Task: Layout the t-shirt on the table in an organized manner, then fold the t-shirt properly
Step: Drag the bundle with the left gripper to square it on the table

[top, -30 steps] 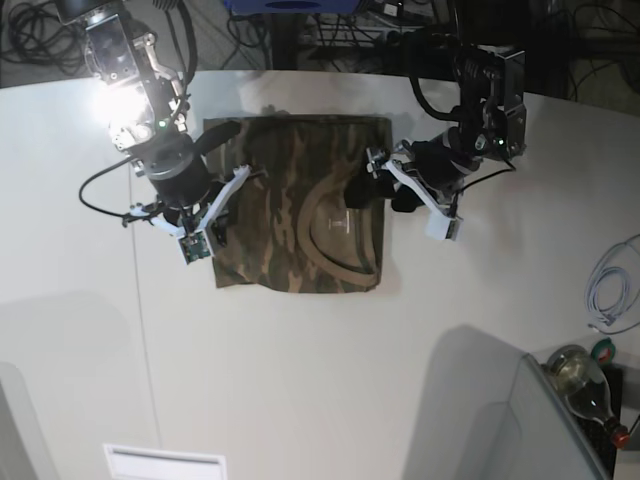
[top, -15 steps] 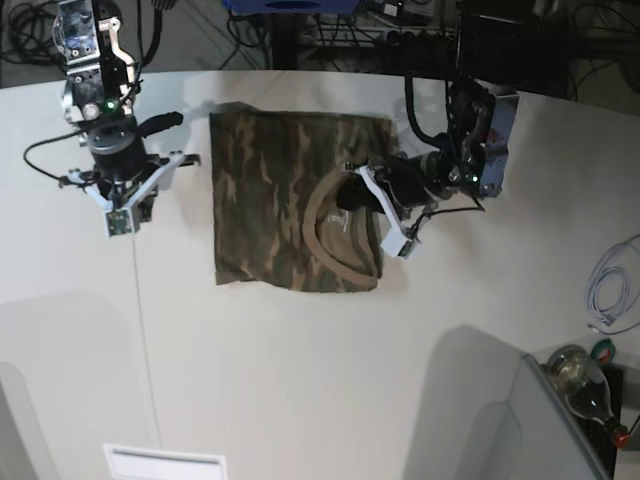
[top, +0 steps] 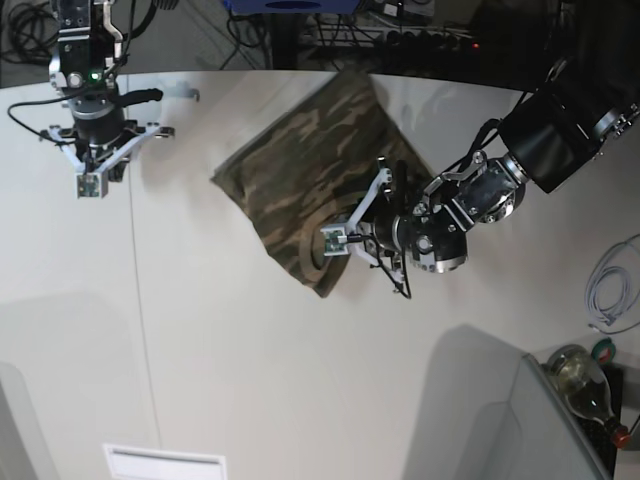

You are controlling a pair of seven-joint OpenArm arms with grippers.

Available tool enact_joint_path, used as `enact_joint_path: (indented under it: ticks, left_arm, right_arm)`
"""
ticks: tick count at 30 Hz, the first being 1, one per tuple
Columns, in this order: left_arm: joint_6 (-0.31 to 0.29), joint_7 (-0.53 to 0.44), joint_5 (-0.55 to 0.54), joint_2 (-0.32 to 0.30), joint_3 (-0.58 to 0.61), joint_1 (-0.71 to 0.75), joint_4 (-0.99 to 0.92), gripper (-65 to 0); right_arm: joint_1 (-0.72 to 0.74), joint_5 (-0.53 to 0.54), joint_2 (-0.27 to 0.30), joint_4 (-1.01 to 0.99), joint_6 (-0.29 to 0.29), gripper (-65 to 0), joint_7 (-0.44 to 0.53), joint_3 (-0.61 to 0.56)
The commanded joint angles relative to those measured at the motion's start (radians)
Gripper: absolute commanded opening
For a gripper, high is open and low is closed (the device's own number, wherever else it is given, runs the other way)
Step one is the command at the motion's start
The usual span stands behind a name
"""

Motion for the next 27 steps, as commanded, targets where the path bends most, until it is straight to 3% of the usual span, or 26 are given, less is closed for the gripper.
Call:
enact_joint_path:
  ticks: [1, 6, 9, 14, 18, 27]
  left_arm:
    - [-0.005, -0.019, 0.063, -0.005, -0.006, -0.008, 0.014, -65.0]
    - [-0.005, -0.125, 0.248, 0.084, 0.004, -0.006, -0.027, -65.0]
    - [-0.006, -0.128, 0.267, 0.135, 0.005, -0.014, -0.053, -65.0]
    - [-0.011, -0.122, 0.291, 0.197, 0.007, -0.015, -0.060, -65.0]
    - [-0.102, -0.121, 0.294, 0.207, 0.007, -0.006, -0.060, -65.0]
    - [-0.106, -0.127, 0.296, 0.214, 0.007, -0.011, -0.050, -65.0]
  right_arm:
    - [-0.004, 0.001, -0.001, 0.030, -0.003, -63.6, 0.024, 0.004]
    - [-0.022, 0.001, -0.073, 0.057, -0.003, -63.6, 0.024, 0.073]
    - [-0.034, 0.001, -0.109, 0.065, 0.000, -63.6, 0.022, 0.111]
    - [-0.064, 0.001, -0.113, 0.065, 0.000, -63.6, 0.024, 0.119]
    - [-0.087, 0.001, -0.115, 0.066, 0.000, -63.6, 0.028, 0.119]
    - [-0.087, 0.001, -0.116, 0.066, 0.000, -63.6, 0.028, 0.117]
